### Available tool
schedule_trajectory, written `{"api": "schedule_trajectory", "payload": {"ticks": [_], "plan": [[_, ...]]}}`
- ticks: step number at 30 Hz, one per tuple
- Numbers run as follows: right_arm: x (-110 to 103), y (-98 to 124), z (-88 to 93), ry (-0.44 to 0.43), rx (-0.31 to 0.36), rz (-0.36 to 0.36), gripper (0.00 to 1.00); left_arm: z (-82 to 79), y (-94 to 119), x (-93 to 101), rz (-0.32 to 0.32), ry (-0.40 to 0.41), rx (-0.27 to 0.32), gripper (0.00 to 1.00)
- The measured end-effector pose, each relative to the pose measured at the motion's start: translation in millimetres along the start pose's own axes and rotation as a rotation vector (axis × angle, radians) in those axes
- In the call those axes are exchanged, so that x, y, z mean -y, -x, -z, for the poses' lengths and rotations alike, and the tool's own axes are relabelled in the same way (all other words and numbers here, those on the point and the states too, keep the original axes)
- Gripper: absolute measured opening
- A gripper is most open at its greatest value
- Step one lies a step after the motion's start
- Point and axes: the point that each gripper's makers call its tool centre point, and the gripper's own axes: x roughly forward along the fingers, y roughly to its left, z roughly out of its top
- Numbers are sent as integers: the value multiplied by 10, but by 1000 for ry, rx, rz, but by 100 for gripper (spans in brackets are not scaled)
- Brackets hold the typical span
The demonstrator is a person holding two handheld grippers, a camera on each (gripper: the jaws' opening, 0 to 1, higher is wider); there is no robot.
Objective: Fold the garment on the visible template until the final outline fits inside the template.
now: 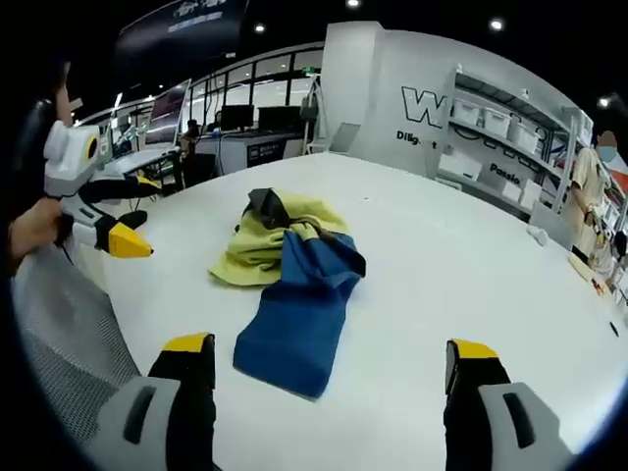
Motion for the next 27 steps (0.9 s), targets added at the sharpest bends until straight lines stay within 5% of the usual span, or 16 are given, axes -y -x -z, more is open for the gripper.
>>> {"api": "schedule_trajectory", "payload": {"ticks": [1,8,12,13,15,22,25,26,27], "plan": [[-35,-14,28,7,-22,-12,97,-14,0,-74,-36,-11,6,95],[-299,-35,-33,-1,-17,-134,99,-38,-21,-81,-27,-45,9,95],[-221,-15,-39,-8,-7,-112,99,21,-46,-64,-15,-31,-19,95],[-231,-60,18,86,-41,-98,99,8,-55,-93,-24,-22,-22,94],[-310,-75,108,132,-80,-119,99,-46,-39,-110,-41,-45,-6,88],[-228,-66,10,88,-41,-98,99,-57,-42,-101,-37,-40,-2,90],[-208,-52,-14,165,-33,-45,99,-65,-20,-87,-41,-56,-3,92],[-225,-54,-24,165,-28,-54,99,-259,18,-76,-72,-154,81,92],[-230,-59,-33,144,-26,-67,99,-211,11,-26,-65,-194,51,92]]}}
